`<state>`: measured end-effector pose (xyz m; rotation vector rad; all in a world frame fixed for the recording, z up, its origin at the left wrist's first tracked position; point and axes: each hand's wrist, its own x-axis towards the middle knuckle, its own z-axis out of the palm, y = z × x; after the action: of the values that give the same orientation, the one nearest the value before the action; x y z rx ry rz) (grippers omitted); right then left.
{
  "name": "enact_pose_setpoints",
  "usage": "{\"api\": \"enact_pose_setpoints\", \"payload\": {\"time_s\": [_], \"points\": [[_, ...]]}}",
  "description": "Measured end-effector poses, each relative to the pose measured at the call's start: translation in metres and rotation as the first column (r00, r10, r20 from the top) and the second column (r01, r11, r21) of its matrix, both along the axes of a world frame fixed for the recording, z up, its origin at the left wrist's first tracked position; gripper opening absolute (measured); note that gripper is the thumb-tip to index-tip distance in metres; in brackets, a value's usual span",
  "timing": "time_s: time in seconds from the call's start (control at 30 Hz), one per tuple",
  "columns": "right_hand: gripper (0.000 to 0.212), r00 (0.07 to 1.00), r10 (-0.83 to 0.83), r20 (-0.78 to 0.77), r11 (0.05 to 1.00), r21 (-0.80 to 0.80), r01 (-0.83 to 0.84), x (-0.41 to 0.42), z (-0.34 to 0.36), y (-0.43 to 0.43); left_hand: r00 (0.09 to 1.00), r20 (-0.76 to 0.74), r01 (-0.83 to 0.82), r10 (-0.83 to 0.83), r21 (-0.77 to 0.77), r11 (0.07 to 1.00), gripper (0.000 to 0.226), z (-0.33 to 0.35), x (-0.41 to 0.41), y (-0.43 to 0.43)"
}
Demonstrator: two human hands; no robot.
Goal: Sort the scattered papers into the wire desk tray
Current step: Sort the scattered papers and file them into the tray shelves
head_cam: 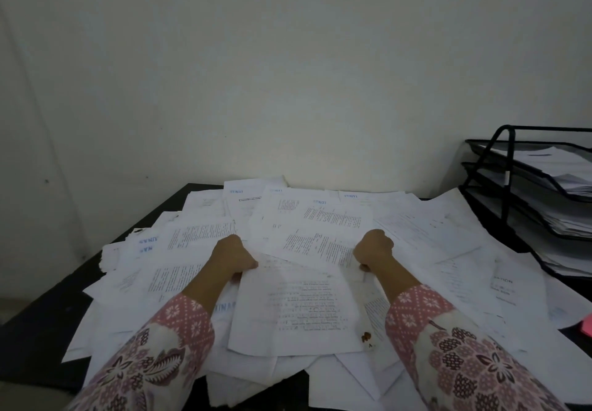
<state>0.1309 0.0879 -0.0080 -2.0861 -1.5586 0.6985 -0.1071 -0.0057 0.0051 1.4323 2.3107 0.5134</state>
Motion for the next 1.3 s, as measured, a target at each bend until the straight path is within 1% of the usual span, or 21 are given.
{"api": "enact_pose_setpoints", "payload": {"time_s": [0.03, 0.07, 0.1, 0.13, 0.17, 0.23, 0.3, 0.4, 0.47, 0.5, 0.57, 0.6, 0.7, 0.77, 0.87, 0.93, 1.03, 1.13, 1.17, 1.23, 1.3], "points": [[0.008, 1.0, -0.006, 0.014, 1.0, 0.009, 0.006, 0.004, 0.001, -0.001, 1.0, 0.0, 0.003, -0.003, 0.043, 0.999, 0.025, 0.0, -0.001, 0.0], [0.012, 0.999, -0.004, 0.038, 1.0, 0.0, 0.004, 0.005, 0.001, -0.002, 0.999, 0.026, -0.023, 0.02, 0.094, 0.995, 0.022, -0.003, -0.003, 0.002], [0.018, 0.998, 0.017, 0.061, 1.0, -0.007, -0.016, 0.006, 0.0, -0.001, 0.999, 0.032, -0.042, 0.038, 0.13, 0.991, 0.03, -0.006, -0.004, 0.003], [0.018, 0.995, 0.043, 0.094, 0.999, -0.035, -0.04, 0.004, 0.001, -0.004, 0.998, 0.044, -0.059, 0.053, 0.154, 0.986, 0.034, -0.009, -0.004, 0.003], [0.022, 0.992, 0.062, 0.114, 0.997, -0.058, -0.055, 0.003, 0.001, -0.006, 0.996, 0.067, -0.074, 0.062, 0.19, 0.979, 0.029, -0.009, -0.003, 0.002], [0.039, 0.987, 0.079, 0.137, 0.995, -0.074, -0.07, -0.002, 0.002, -0.009, 0.991, 0.104, -0.112, 0.089, 0.247, 0.963, 0.012, -0.012, 0.001, 0.002], [0.034, 0.988, 0.085, 0.131, 0.996, -0.045, -0.08, -0.001, 0.001, -0.01, 0.982, 0.149, -0.154, 0.114, 0.294, 0.943, 0.021, -0.013, 0.005, 0.001], [0.013, 0.991, 0.061, 0.121, 0.998, -0.011, -0.06, 0.004, -0.002, -0.011, 0.973, 0.194, -0.181, 0.124, 0.313, 0.932, 0.021, -0.017, 0.008, 0.001], [0.009, 0.995, 0.03, 0.091, 0.999, -0.035, -0.027, 0.003, -0.002, -0.013, 0.965, 0.223, -0.207, 0.138, 0.321, 0.924, 0.021, -0.017, 0.006, 0.002], [0.011, 0.997, 0.021, 0.08, 0.999, -0.029, -0.019, 0.004, -0.003, -0.013, 0.963, 0.228, -0.215, 0.144, 0.329, 0.92, 0.021, -0.018, 0.006, 0.003], [0.028, 0.997, 0.029, 0.072, 1.0, -0.005, -0.029, 0.001, -0.002, -0.016, 0.956, 0.247, -0.236, 0.157, 0.329, 0.914, 0.023, -0.019, 0.007, 0.003], [0.03, 0.997, 0.051, 0.066, 0.999, 0.0, -0.051, 0.0, -0.001, -0.017, 0.951, 0.262, -0.247, 0.164, 0.323, 0.914, 0.023, -0.019, 0.008, 0.002], [0.027, 0.989, 0.114, 0.094, 0.993, -0.013, -0.113, -0.002, -0.006, -0.017, 0.948, 0.276, -0.246, 0.157, 0.324, 0.914, 0.026, -0.02, 0.011, 0.001], [0.016, 0.983, 0.128, 0.132, 0.992, -0.021, -0.126, 0.003, -0.005, -0.018, 0.946, 0.287, -0.239, 0.148, 0.314, 0.919, 0.029, -0.02, 0.011, -0.001], [0.031, 0.952, 0.233, 0.2, 0.972, -0.031, -0.232, 0.012, 0.007, -0.025, 0.933, 0.332, -0.24, 0.137, 0.295, 0.925, 0.033, -0.02, 0.008, -0.002], [0.027, 0.933, 0.313, 0.181, 0.95, -0.088, -0.301, 0.018, 0.015, -0.028, 0.926, 0.354, -0.248, 0.134, 0.298, 0.922, 0.033, -0.02, 0.006, -0.001], [0.011, 0.917, 0.388, 0.098, 0.914, -0.169, -0.369, 0.021, 0.024, -0.035, 0.922, 0.363, -0.253, 0.137, 0.295, 0.922, 0.032, -0.02, 0.006, 0.001], [0.011, 0.906, 0.422, -0.03, 0.884, -0.209, -0.418, 0.021, 0.028, -0.039, 0.916, 0.381, -0.24, 0.123, 0.277, 0.93, 0.023, -0.019, 0.006, 0.004], [0.012, 0.903, 0.428, -0.044, 0.876, -0.223, -0.427, 0.021, 0.03, -0.04, 0.916, 0.387, -0.228, 0.106, 0.283, 0.932, 0.016, -0.02, 0.006, 0.005], [0.015, 0.903, 0.425, -0.058, 0.876, -0.227, -0.427, 0.023, 0.032, -0.038, 0.92, 0.386, -0.18, 0.067, 0.265, 0.947, 0.017, -0.018, 0.007, 0.007], [0.013, 0.917, 0.39, -0.081, 0.891, -0.217, -0.399, 0.025, 0.036, -0.036, 0.911, 0.41, -0.141, 0.039, 0.223, 0.965, 0.007, -0.014, 0.009, 0.005]]}}
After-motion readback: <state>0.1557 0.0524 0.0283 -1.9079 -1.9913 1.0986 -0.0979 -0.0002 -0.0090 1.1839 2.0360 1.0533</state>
